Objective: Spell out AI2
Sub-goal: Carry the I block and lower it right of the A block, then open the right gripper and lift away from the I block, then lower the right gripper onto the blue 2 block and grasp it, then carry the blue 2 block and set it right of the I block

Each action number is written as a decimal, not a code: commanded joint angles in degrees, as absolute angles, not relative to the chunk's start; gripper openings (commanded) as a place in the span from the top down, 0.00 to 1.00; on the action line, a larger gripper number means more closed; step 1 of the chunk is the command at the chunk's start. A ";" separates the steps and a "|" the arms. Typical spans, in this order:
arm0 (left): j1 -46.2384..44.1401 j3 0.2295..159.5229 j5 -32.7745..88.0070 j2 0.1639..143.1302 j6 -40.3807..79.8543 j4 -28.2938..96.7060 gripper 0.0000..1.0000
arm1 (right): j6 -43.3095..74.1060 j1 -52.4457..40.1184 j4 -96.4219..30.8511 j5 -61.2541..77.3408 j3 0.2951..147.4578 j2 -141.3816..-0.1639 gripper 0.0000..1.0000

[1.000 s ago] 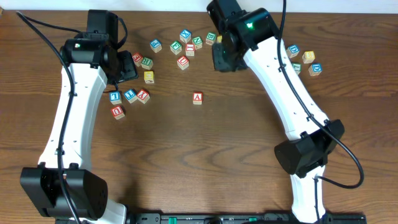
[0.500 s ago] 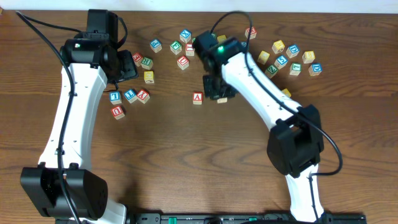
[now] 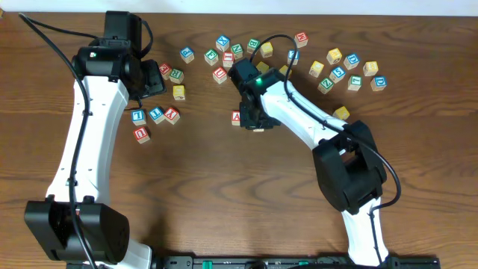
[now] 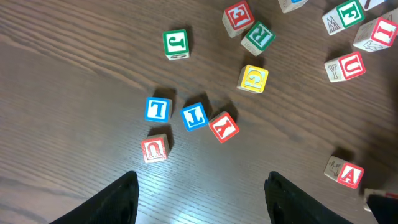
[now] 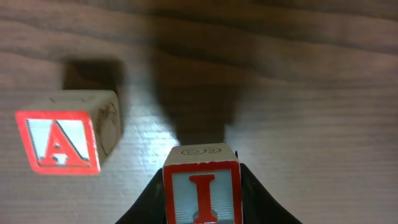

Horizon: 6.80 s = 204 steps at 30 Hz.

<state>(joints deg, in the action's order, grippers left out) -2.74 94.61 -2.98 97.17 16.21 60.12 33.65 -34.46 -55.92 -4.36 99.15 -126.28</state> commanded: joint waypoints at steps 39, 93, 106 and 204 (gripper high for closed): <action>-2.85 95.81 -3.68 95.92 15.31 60.14 0.36 | 39.40 -37.89 -45.60 -12.86 94.06 -126.76 0.82; -2.85 95.81 -3.46 95.92 15.33 59.72 0.36 | 30.55 -25.65 -52.62 -8.14 96.68 -98.21 0.50; -2.85 95.81 -1.96 95.92 16.03 59.09 0.36 | 26.41 -12.75 -55.13 -6.76 96.66 -98.70 0.47; -2.85 95.81 -2.00 96.38 16.58 57.74 0.36 | 20.08 -12.47 -52.53 -5.58 140.05 -152.48 0.73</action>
